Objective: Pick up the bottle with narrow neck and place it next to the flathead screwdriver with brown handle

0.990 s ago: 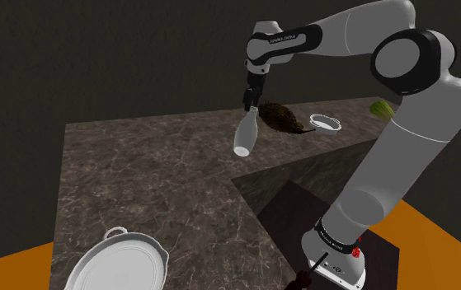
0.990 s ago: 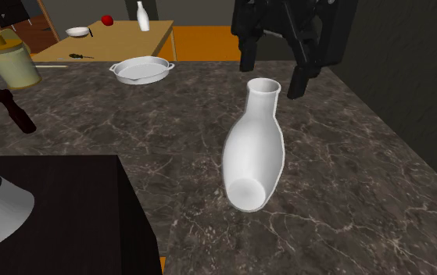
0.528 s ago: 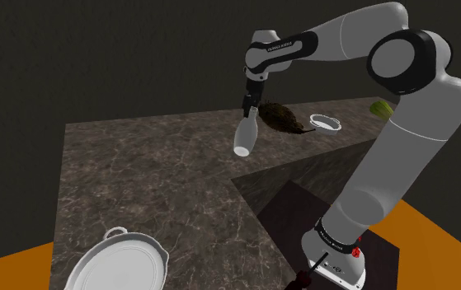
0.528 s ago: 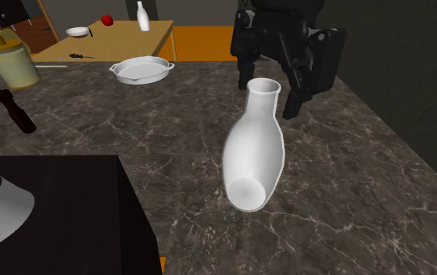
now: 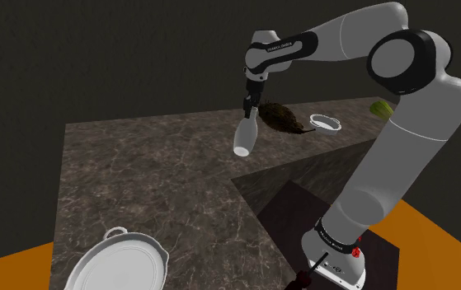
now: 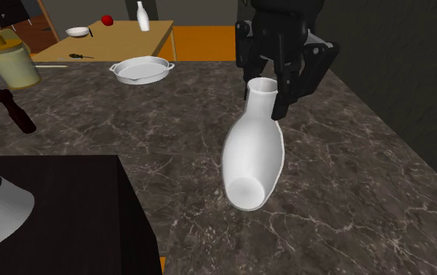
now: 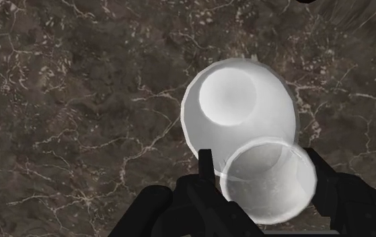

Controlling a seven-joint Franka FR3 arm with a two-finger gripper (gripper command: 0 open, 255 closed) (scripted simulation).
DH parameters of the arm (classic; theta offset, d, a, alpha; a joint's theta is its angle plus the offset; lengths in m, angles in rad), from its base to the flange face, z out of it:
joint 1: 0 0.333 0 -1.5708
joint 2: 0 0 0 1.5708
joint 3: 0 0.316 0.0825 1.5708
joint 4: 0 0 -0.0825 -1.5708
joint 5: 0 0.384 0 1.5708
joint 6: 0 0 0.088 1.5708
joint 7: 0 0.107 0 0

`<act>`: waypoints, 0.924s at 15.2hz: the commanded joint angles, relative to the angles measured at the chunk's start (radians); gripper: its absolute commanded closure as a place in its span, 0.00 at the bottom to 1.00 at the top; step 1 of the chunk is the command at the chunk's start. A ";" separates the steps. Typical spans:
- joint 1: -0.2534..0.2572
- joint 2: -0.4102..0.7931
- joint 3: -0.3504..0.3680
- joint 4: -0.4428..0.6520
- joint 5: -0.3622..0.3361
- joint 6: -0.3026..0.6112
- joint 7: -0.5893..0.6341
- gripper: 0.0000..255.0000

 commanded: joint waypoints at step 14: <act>0.001 -0.025 0.000 0.065 -0.003 -0.090 -0.001 1.00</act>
